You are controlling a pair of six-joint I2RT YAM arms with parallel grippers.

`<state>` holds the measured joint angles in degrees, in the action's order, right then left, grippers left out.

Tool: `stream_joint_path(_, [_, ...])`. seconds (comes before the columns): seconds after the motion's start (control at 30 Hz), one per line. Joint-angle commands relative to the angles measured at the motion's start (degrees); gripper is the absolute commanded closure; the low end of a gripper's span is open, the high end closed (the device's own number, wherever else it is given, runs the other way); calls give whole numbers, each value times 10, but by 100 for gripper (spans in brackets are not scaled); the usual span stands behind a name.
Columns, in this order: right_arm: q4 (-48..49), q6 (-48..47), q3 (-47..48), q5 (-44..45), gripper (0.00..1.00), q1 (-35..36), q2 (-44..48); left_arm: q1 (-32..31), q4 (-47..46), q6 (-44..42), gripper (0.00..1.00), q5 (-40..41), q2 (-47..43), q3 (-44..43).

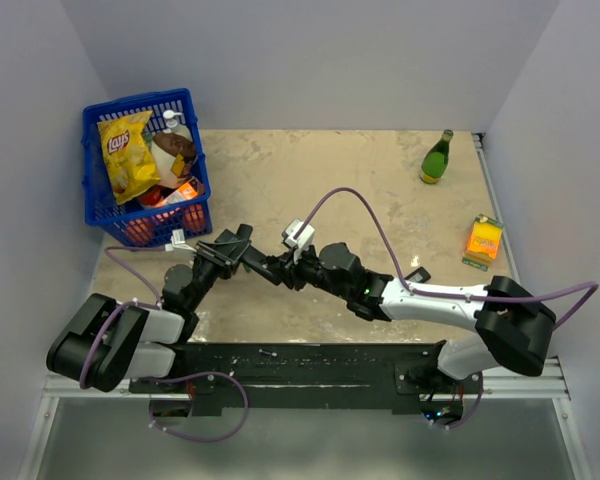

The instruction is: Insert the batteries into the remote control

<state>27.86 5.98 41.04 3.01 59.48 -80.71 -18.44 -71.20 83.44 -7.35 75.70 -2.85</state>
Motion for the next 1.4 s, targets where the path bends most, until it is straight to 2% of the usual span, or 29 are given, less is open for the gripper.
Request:
stream_joint_path(0.0, [-8, -13, 20, -13, 84, -2, -16, -1, -374, 29, 100, -21, -20, 193])
stream_joint_path(0.1, [-11, -15, 23, -15, 80, -2, -17, -1, -374, 27, 100, -23, -20, 194])
stream_joint_path(0.3, [-11, -13, 22, -11, 78, -2, -16, -1, -374, 27, 100, -24, -20, 194])
stream_joint_path(0.7, [-12, -8, 23, -8, 63, -2, -16, -1, -374, 25, 100, -27, -20, 192])
stream_joint_path(0.97, [-10, -7, 21, -7, 59, -2, -15, -1, -374, 23, 100, -28, -15, 191])
stream_joint_path(1.37, [-10, 4, 15, -18, 36, -2, 20, -1, -374, 6, 100, -47, -8, 181])
